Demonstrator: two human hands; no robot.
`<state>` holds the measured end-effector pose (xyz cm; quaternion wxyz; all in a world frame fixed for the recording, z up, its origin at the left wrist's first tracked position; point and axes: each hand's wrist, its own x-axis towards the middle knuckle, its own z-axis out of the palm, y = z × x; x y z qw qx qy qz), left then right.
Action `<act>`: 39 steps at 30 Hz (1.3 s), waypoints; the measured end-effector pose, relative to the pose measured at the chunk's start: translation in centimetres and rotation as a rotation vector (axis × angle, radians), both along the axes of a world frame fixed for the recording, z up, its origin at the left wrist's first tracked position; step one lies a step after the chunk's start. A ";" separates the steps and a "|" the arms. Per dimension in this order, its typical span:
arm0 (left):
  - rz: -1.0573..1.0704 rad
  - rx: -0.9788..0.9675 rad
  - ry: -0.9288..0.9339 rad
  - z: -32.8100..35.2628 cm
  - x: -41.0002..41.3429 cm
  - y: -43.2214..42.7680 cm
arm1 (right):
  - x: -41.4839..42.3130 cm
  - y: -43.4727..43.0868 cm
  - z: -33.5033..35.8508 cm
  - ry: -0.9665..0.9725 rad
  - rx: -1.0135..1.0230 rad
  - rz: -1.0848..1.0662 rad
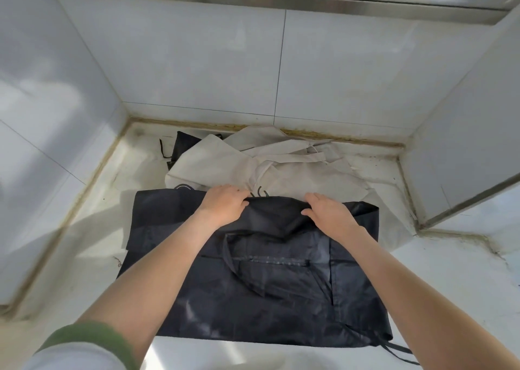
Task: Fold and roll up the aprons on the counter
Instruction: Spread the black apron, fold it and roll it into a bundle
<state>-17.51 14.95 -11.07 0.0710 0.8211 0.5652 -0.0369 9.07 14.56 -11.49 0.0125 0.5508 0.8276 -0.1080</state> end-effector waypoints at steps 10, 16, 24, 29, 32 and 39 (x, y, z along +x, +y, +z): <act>-0.116 0.276 0.011 3.4 -1.2 -4.1 | 1.4 -3.8 2.3 0.086 0.022 0.107; -0.148 -0.024 0.217 4.6 -2.3 -7.4 | 1.2 -6.8 2.3 -0.063 -0.191 0.193; 0.060 -0.192 0.685 3.0 -1.8 -9.8 | -1.2 -9.9 0.9 -0.225 -0.536 0.167; 0.269 -0.380 0.605 2.5 -1.9 -11.6 | -1.8 -11.7 0.1 -0.234 -0.543 0.071; 0.239 -0.409 0.735 2.7 -2.4 -12.5 | -2.1 -11.9 -0.6 -0.211 -0.558 0.011; 0.408 -0.293 0.567 0.0 -4.9 -13.1 | -1.5 -11.8 -1.6 -0.088 -0.658 -0.193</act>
